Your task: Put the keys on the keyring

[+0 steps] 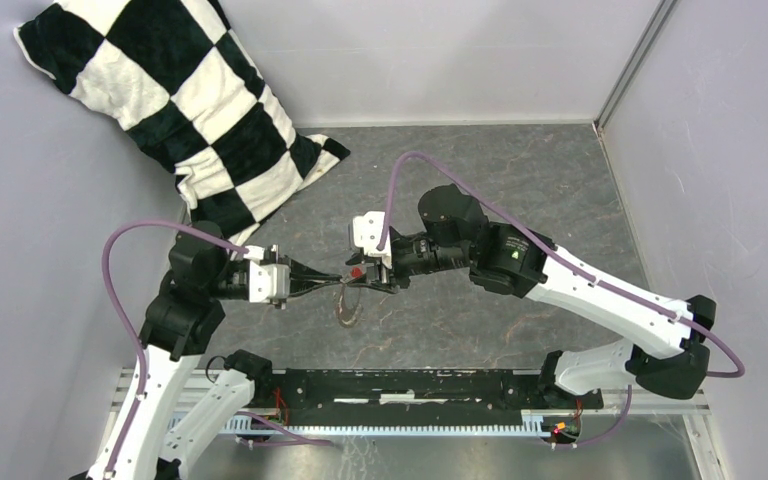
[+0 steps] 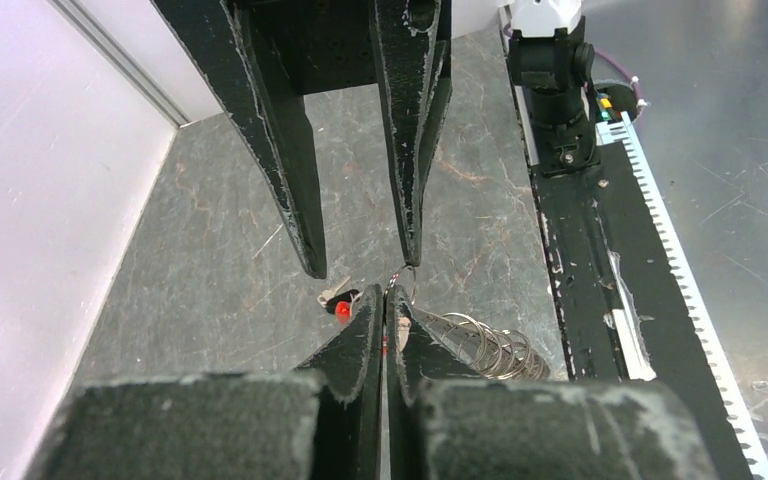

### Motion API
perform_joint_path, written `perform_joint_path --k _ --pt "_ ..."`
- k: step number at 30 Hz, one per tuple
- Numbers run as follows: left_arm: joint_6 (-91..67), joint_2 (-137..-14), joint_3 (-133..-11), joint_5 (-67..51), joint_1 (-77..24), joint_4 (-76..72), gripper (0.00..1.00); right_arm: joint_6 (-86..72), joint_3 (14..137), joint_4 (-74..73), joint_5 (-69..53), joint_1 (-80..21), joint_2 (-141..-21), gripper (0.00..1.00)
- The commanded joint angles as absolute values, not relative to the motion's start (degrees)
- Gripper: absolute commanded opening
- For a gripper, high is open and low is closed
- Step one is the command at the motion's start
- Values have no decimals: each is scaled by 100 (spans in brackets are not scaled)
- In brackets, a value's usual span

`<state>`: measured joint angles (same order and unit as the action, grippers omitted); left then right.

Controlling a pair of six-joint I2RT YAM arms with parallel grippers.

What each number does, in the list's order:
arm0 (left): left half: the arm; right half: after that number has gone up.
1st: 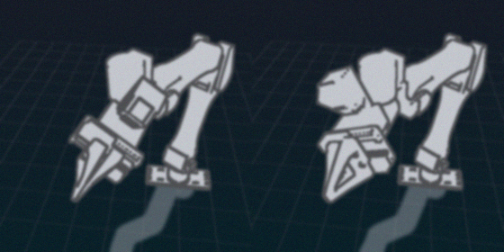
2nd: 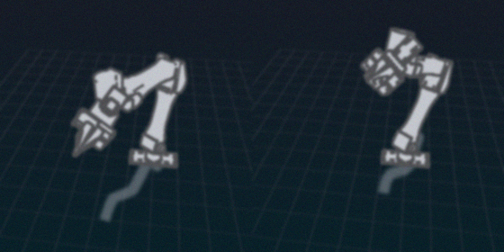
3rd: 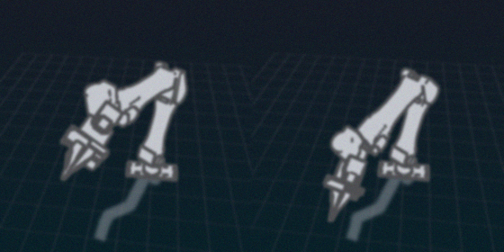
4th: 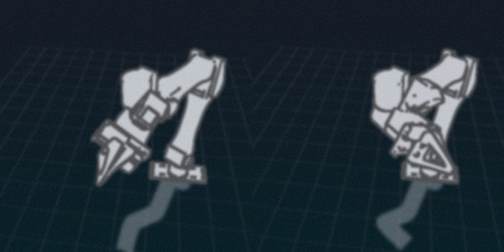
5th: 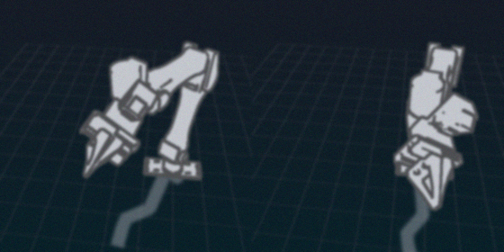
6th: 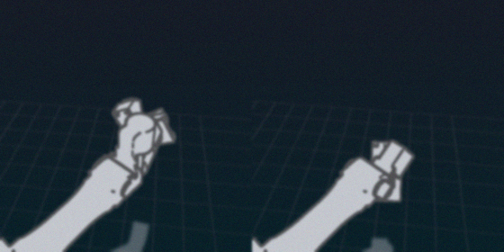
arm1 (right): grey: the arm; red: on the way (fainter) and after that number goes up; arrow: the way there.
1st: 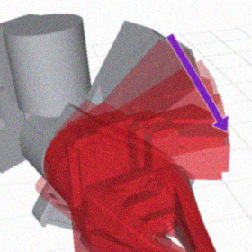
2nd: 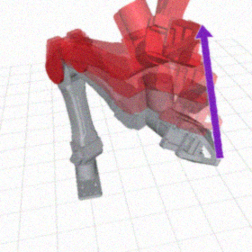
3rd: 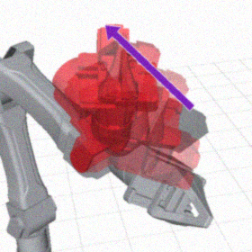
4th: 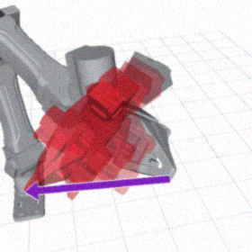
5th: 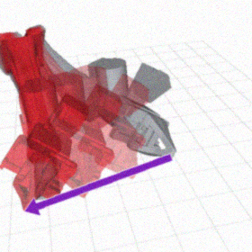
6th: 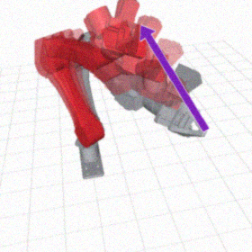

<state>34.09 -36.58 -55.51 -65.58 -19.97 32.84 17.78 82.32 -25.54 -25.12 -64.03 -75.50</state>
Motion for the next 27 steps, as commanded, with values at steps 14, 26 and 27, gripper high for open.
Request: perform_joint_path --k 14,26,27 --pt "3471 -3529 -5577 -6438 -1995 2930 2 1189 8525 -2634 -2606 -6453 -7660 46" --pt "3446 -3520 -5547 -6398 -1992 2936 2 1068 8342 -2019 -2101 -6459 -7484 33" --pt "3441 -3523 -5546 -6394 -1994 2931 2 1064 8341 -1998 -2105 -6457 -7480 30"
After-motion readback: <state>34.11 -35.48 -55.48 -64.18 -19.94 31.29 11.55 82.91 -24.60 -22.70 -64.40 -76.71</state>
